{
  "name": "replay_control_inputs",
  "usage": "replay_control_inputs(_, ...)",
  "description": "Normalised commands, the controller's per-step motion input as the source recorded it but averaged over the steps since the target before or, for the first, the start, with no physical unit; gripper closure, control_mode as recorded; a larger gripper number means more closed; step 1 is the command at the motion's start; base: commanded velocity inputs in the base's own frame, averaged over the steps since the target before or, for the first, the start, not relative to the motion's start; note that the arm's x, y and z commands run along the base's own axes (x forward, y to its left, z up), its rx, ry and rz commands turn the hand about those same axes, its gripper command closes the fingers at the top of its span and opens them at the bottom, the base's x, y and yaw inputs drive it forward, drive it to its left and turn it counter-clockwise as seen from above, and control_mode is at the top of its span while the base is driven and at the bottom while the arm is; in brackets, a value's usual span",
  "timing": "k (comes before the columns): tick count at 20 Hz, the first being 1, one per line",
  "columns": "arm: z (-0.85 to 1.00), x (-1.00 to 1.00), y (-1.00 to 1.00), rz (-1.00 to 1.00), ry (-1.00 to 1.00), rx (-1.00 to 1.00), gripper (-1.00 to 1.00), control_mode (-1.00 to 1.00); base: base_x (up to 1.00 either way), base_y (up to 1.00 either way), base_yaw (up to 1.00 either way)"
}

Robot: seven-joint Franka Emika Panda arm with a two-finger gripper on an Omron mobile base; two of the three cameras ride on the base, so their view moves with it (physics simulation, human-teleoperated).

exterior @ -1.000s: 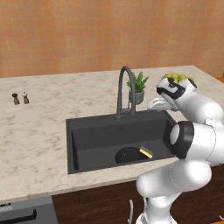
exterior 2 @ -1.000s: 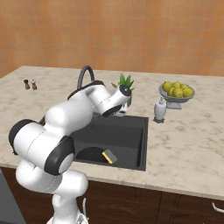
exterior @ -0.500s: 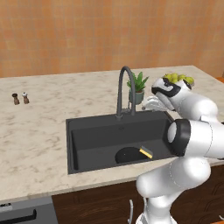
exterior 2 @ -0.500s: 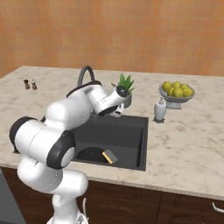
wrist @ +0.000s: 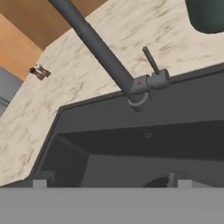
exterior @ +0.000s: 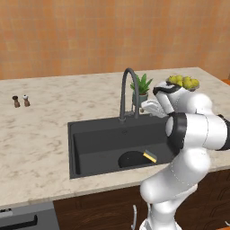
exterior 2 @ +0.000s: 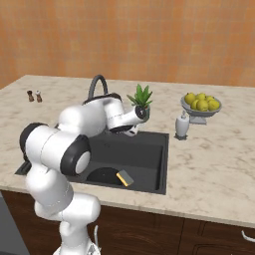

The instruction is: Pick the pan and sponge and place them into the sink. Then turn on the water.

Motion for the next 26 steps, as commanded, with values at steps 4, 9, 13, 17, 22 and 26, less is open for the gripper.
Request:
replay_control_inputs(4, -0.25, 0.33, 0.05, 0.00, 0.00, 0.09, -1.00, -1.00, 0.00, 0.00, 0.00)
replay_control_inputs(9, -0.20, 0.43, 0.00, 0.00, 0.00, 0.08, -1.00, -1.00, 0.00, 0.00, 0.00)
replay_control_inputs(13, -0.15, 0.41, 0.00, 0.00, 0.00, 0.07, -1.00, -1.00, 0.00, 0.00, 0.00)
replay_control_inputs(17, -0.18, 0.47, 0.00, 0.00, 0.00, 0.04, -1.00, -1.00, 0.00, 0.00, 0.00)
replay_control_inputs(22, -0.20, 0.45, 0.00, 0.00, 0.00, 0.04, -1.00, -1.00, 0.00, 0.00, 0.00)
replay_control_inputs(26, -0.22, 0.38, 0.07, 0.00, 0.00, 0.00, -1.00, -1.00, 0.00, 0.00, 0.00)
